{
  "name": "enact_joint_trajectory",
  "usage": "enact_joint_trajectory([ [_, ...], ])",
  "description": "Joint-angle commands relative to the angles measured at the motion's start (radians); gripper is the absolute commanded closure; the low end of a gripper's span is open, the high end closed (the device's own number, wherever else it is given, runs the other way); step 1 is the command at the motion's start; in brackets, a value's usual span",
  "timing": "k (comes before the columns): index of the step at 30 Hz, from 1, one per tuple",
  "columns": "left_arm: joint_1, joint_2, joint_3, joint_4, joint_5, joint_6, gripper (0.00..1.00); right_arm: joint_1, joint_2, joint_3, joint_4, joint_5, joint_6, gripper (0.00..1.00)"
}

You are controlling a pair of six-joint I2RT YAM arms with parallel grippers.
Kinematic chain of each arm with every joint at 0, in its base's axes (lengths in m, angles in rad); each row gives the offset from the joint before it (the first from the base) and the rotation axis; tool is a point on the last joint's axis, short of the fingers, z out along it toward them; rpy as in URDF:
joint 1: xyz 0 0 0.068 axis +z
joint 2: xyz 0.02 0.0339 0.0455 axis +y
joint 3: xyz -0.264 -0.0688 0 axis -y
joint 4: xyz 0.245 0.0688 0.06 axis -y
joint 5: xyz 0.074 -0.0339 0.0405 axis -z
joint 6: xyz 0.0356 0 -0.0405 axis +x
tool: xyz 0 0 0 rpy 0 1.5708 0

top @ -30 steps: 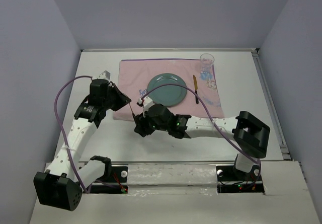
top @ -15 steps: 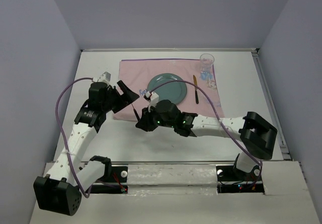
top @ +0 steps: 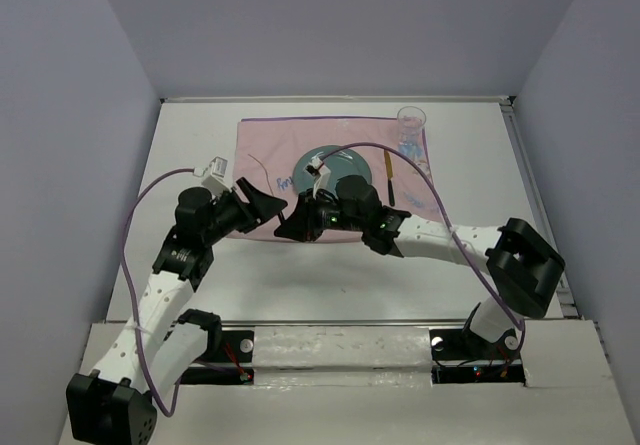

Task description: Set the dinner table for one person

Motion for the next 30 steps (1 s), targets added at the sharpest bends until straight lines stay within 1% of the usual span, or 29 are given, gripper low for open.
enact_joint_trajectory([
  [1, -0.029, -0.011, -0.037, 0.187, 0.093, -0.057, 0.36, -0.019, 0.003, 0.012, 0.163, -0.100, 0.059, 1.00],
  [3, -0.040, -0.010, -0.045, 0.214, 0.091, -0.057, 0.44, -0.028, 0.009, 0.012, 0.174, -0.121, 0.077, 1.00],
  [4, -0.043, -0.011, -0.046, 0.224, 0.093, -0.060, 0.51, -0.028, 0.017, 0.012, 0.187, -0.130, 0.085, 1.00],
  [8, -0.044, -0.023, -0.051, 0.251, 0.084, -0.064, 0.67, -0.028, 0.023, 0.003, 0.201, -0.140, 0.105, 1.00],
  [13, -0.043, -0.034, -0.055, 0.251, 0.054, -0.052, 0.70, -0.037, 0.027, -0.026, 0.243, -0.161, 0.136, 1.00],
  [15, -0.044, -0.036, -0.055, 0.245, 0.035, -0.046, 0.85, -0.046, 0.029, -0.037, 0.256, -0.169, 0.154, 1.00],
  [16, -0.046, -0.039, -0.055, 0.239, 0.015, -0.040, 0.98, -0.046, 0.029, -0.046, 0.272, -0.176, 0.166, 1.00],
  [17, -0.044, -0.037, -0.054, 0.231, 0.001, -0.032, 1.00, -0.046, 0.031, -0.047, 0.275, -0.178, 0.168, 1.00],
  [19, -0.046, -0.033, -0.034, 0.207, -0.034, -0.005, 1.00, -0.046, 0.028, -0.058, 0.275, -0.167, 0.168, 1.00],
  [20, -0.047, -0.017, -0.022, 0.176, -0.076, 0.008, 1.00, -0.046, 0.023, -0.072, 0.273, -0.161, 0.165, 0.94],
  [21, -0.049, -0.005, 0.010, 0.152, -0.105, 0.020, 1.00, -0.046, 0.012, -0.080, 0.273, -0.155, 0.165, 0.76],
  [22, -0.052, 0.009, 0.030, 0.120, -0.136, 0.053, 1.00, -0.046, 0.005, -0.090, 0.266, -0.144, 0.162, 0.69],
  [23, -0.054, 0.045, 0.081, 0.048, -0.206, 0.075, 1.00, -0.046, -0.003, -0.110, 0.257, -0.140, 0.148, 0.63],
  [24, -0.054, 0.068, 0.107, 0.014, -0.244, 0.093, 1.00, -0.046, -0.015, -0.122, 0.243, -0.130, 0.137, 0.59],
  [25, -0.055, 0.093, 0.131, -0.027, -0.280, 0.112, 1.00, -0.046, -0.047, -0.138, 0.217, -0.111, 0.127, 0.54],
  [26, -0.057, 0.119, 0.153, -0.052, -0.309, 0.127, 1.00, -0.046, -0.066, -0.155, 0.204, -0.100, 0.114, 0.51],
  [27, -0.057, 0.182, 0.197, -0.101, -0.352, 0.159, 1.00, -0.046, -0.084, -0.190, 0.188, -0.086, 0.087, 0.50],
  [30, -0.060, 0.315, 0.282, -0.183, -0.432, 0.210, 1.00, -0.046, -0.190, -0.234, 0.076, -0.012, 0.016, 0.50],
])
